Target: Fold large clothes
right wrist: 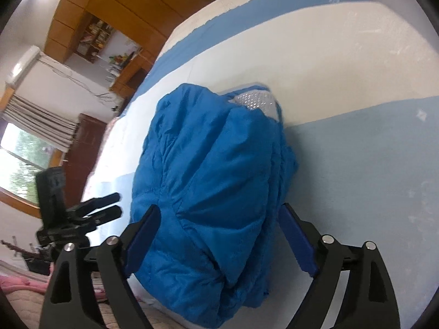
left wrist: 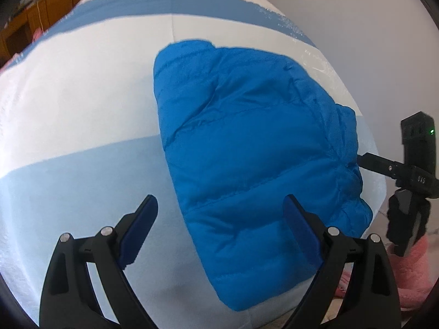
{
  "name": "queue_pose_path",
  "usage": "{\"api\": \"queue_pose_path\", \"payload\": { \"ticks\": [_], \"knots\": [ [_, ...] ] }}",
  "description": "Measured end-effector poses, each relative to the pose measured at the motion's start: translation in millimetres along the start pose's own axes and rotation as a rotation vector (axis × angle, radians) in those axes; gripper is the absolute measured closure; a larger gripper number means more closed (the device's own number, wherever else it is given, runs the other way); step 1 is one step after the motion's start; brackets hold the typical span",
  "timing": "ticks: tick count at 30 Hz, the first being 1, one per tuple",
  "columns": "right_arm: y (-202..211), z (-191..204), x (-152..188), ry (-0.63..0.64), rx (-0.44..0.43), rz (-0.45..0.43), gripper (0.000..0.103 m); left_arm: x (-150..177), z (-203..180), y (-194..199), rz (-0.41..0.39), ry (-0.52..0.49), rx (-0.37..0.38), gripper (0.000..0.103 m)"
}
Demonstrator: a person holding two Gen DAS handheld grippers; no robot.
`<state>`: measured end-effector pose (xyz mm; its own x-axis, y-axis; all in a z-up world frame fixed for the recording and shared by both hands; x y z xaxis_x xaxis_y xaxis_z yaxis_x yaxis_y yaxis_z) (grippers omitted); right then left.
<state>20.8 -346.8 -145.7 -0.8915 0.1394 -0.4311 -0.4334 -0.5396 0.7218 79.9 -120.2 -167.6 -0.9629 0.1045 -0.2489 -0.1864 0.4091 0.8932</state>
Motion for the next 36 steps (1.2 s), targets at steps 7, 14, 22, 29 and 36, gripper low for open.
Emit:
{"api": "queue_pose_path", "payload": {
  "ticks": [7, 14, 22, 29, 36],
  "knots": [
    [-30.8, -20.8, -2.7, -0.053, -0.086, 0.039, 0.009, -7.0, 10.8, -26.7, 0.089, 0.056, 0.093, 0.011],
    [-47.5, -28.7, -7.5, -0.063, -0.164, 0.047, 0.003, -12.0, 14.6, -44.5, 0.128, 0.080, 0.197, 0.006],
    [-61.9, -39.5, -7.7, -0.090, -0.240, 0.041, 0.003, -18.2, 15.8, -69.8, 0.155, 0.107, 0.325, 0.002],
    [-63.7, -39.5, -5.0, -0.111, -0.292, -0.007, 0.030, -19.3, 2.8, -68.8, 0.115, 0.091, 0.306, 0.007],
    [-51.3, -27.1, -6.0, -0.098, -0.286, -0.039, 0.051, -13.7, -19.0, -51.6, 0.066, 0.009, 0.271, 0.021]
  ]
}}
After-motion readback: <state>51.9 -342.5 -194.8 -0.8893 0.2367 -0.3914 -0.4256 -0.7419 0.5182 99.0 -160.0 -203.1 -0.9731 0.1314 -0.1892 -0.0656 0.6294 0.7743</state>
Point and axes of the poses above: each gripper's, at about its wrist camera, not at the fingertips, and y roughly against the way its jaws point, z to its left, x to its underside, the point moved 6 cm from there along -y, roughly the way its jaws point, and after that the axes turned 12 degrees about y, right-handed, at the moved point
